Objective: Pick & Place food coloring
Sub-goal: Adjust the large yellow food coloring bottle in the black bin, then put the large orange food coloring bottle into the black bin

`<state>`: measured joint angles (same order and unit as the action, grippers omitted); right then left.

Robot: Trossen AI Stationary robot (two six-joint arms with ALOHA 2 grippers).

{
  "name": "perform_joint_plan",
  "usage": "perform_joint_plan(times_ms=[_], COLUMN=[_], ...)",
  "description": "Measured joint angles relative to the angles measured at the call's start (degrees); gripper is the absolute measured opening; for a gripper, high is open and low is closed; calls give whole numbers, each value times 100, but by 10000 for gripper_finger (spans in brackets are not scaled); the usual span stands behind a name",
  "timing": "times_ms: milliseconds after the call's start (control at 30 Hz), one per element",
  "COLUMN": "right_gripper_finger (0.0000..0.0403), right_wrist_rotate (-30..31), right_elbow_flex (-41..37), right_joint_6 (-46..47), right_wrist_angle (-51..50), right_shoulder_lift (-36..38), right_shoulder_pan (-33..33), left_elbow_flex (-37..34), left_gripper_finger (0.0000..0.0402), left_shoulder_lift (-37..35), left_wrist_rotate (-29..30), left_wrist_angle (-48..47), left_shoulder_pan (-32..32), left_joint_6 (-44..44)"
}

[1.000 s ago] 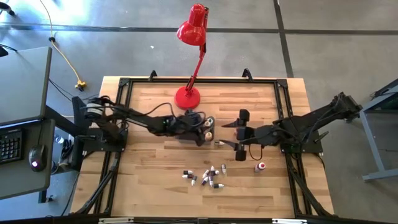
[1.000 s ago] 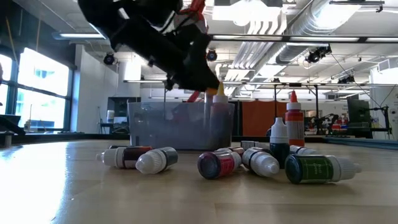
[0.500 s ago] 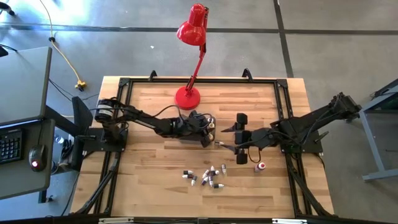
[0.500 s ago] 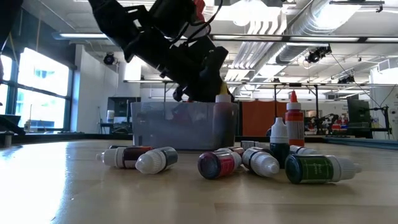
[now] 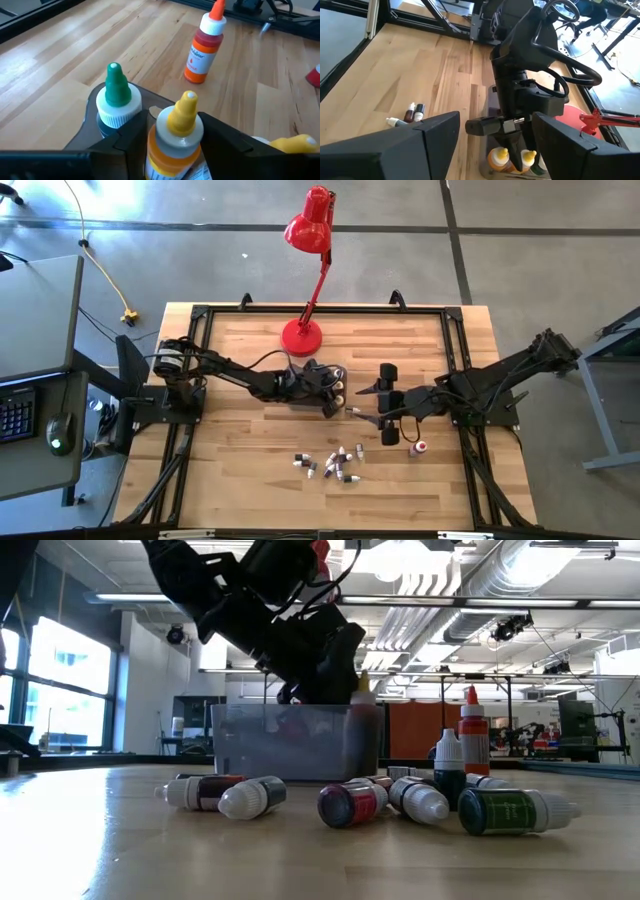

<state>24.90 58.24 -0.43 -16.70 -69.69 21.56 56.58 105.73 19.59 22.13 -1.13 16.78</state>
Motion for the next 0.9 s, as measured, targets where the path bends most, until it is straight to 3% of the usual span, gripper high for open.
perform_joint_plan(times_ms=[367,633,800,900], right_gripper_finger=[243,243,243,243], right_wrist_rotate=[-23,89,914,1052], right_elbow_flex=[0,0,0,0], right_joint_6=[0,71,1088,2010], right_wrist_angle=[12,-332,-1502,-2367], right_shoulder_lift=[0,0,0,0], right_shoulder_pan=[0,-1,-180,-519], left_elbow_flex=[-15,-13,-9,-4], left_gripper_finger=[189,189,189,189], left_shoulder_lift=[-243,-836,-1332,-1636], left_wrist_rotate=[24,-665,-1011,-1018], left_wrist_angle=[-25,-46,-129,-269], left_shoulder_pan=[0,0,0,0], left_joint_6=[-162,-166,-203,-362])
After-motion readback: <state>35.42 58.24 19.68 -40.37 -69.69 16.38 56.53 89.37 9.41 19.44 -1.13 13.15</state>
